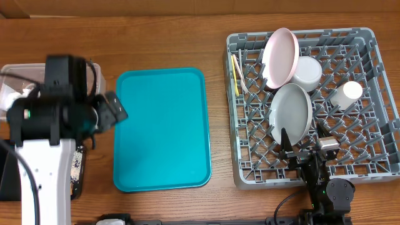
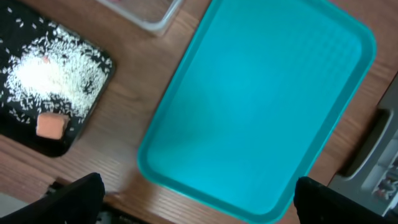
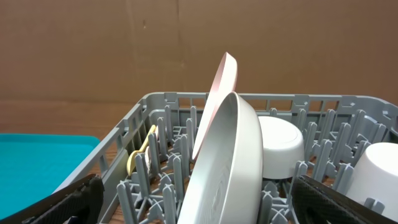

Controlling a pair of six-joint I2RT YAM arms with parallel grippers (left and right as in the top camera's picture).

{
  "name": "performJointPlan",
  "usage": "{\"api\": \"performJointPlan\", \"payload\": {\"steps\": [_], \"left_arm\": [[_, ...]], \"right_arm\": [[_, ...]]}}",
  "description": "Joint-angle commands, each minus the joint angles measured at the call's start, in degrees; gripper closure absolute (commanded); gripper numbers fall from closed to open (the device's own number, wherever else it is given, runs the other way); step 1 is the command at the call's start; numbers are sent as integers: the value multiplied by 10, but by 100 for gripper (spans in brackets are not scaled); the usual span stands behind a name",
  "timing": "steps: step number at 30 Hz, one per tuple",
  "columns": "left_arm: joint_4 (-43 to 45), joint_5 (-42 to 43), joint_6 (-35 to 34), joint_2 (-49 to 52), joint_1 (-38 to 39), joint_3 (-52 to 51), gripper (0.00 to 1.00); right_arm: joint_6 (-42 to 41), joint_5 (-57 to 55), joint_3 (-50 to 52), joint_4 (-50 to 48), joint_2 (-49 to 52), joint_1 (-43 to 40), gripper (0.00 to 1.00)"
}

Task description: Sort waste into correct bins and load items into the dishwasher rack

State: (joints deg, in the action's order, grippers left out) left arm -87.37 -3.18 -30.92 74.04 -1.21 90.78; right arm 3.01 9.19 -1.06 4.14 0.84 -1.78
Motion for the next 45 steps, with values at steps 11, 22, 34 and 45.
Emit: {"api": "performJointPlan", "payload": {"steps": [11,22,34,45], "left_arm": [[449,-12,107,-333,0,-345,0],[804,44,194,-590,2,-697,0],[908,42,192,-739,-2,-905,0],[829,43,192,-737,-15,-905,0]], "right_arm": [[0,-1,6,-2,-7,-2,0],[0,-1,6,-2,-7,-2,0],[0,-1,6,-2,-7,-2,0],[0,-1,6,-2,-7,-2,0]]}}
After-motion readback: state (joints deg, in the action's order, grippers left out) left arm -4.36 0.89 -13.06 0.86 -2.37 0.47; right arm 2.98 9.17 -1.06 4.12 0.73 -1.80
